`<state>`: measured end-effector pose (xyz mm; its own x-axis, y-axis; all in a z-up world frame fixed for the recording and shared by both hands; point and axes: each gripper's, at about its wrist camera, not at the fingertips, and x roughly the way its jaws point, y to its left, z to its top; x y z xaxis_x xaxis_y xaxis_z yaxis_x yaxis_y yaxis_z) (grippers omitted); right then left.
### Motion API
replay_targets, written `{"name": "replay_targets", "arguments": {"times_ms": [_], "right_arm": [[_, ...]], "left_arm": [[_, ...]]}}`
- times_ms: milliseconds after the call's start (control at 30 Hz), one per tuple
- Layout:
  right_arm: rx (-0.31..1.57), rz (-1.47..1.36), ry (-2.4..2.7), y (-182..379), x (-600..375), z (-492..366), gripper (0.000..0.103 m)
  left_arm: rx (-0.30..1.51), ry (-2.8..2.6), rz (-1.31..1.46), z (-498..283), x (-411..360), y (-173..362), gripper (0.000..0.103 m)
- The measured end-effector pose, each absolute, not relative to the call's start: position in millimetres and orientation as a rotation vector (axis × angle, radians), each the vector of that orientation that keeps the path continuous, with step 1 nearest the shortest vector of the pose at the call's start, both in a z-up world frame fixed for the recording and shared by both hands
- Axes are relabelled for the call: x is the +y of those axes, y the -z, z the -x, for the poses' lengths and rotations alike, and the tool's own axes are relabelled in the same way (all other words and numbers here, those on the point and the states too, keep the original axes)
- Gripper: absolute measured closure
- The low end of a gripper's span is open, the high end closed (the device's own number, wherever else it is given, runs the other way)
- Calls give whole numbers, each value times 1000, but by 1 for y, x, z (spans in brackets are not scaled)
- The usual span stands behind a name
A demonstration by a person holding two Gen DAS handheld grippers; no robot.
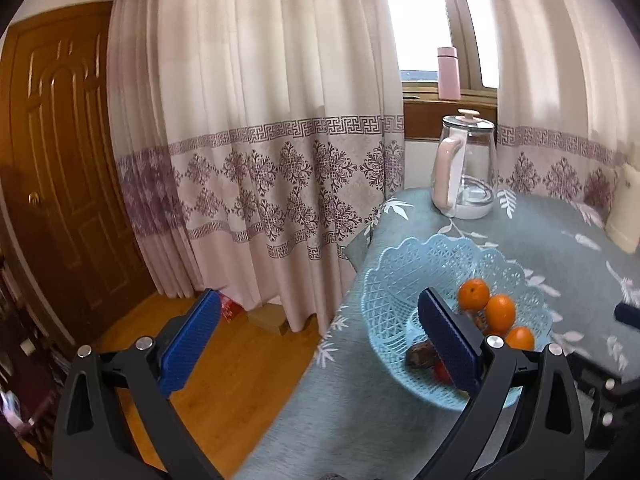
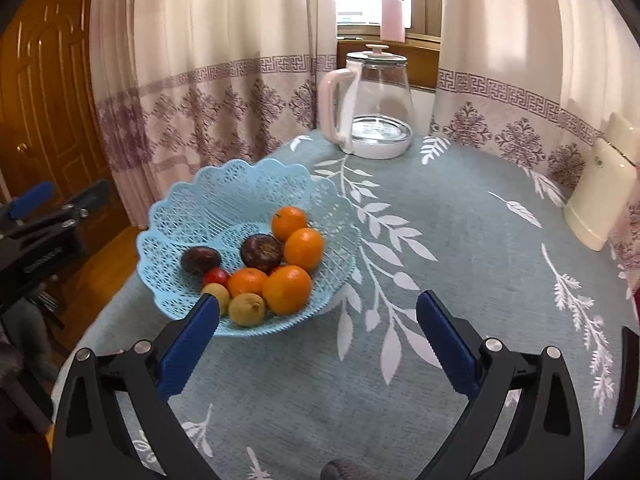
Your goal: Organize fruits
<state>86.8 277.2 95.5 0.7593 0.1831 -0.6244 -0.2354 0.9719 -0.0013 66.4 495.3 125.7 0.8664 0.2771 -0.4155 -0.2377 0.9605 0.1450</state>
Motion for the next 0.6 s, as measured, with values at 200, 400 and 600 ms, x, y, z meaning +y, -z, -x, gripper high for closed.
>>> {"name": "replay_targets", "arguments": {"times_ms": [200, 400, 600], "right_arm": [[625, 143, -192, -99, 283, -78, 5], [590, 185, -170, -104, 288, -70, 5], [577, 200, -160, -107, 289, -66, 5]], "left_arm": [[457, -253, -193, -65, 490, -123, 3], [450, -215, -283, -62, 475, -121, 3], [439, -174, -344, -59, 460, -119, 3]]}}
